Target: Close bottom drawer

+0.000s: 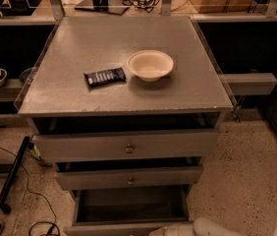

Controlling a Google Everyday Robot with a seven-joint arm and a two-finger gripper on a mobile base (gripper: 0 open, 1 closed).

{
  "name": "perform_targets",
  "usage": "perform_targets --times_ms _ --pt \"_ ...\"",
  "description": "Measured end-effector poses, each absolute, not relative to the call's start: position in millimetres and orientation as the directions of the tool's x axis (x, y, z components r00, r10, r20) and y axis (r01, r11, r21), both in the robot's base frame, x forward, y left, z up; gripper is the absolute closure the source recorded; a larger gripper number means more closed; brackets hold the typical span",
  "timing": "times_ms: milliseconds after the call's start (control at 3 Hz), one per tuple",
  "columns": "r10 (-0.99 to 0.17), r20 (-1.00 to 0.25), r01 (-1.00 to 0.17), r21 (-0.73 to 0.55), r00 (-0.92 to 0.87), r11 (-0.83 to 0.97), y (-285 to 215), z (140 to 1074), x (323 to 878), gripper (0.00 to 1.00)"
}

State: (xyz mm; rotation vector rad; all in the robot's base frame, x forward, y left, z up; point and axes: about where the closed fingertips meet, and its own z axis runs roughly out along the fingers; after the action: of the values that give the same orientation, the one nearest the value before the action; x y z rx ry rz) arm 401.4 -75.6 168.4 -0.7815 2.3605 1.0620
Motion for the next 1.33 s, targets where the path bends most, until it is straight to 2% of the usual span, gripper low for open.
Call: perform_targets --times_ms 333,667,1000,1333 --pt "-0.314 -0.586 -0.647 0.531 -0.747 0.547 -75.6 168.4 401.3 0.58" --pt "-0.314 -0.586 -0.647 0.531 -0.747 0.547 -75.5 168.4 401.3 0.27" --pt "-0.314 -0.586 -0.647 0.531 -0.747 0.547 -75.5 168.4 401.3 0.04" --pt "-0.314 -0.586 -0.647 0.531 -0.747 0.547 -75.5 168.4 401.3 0.00"
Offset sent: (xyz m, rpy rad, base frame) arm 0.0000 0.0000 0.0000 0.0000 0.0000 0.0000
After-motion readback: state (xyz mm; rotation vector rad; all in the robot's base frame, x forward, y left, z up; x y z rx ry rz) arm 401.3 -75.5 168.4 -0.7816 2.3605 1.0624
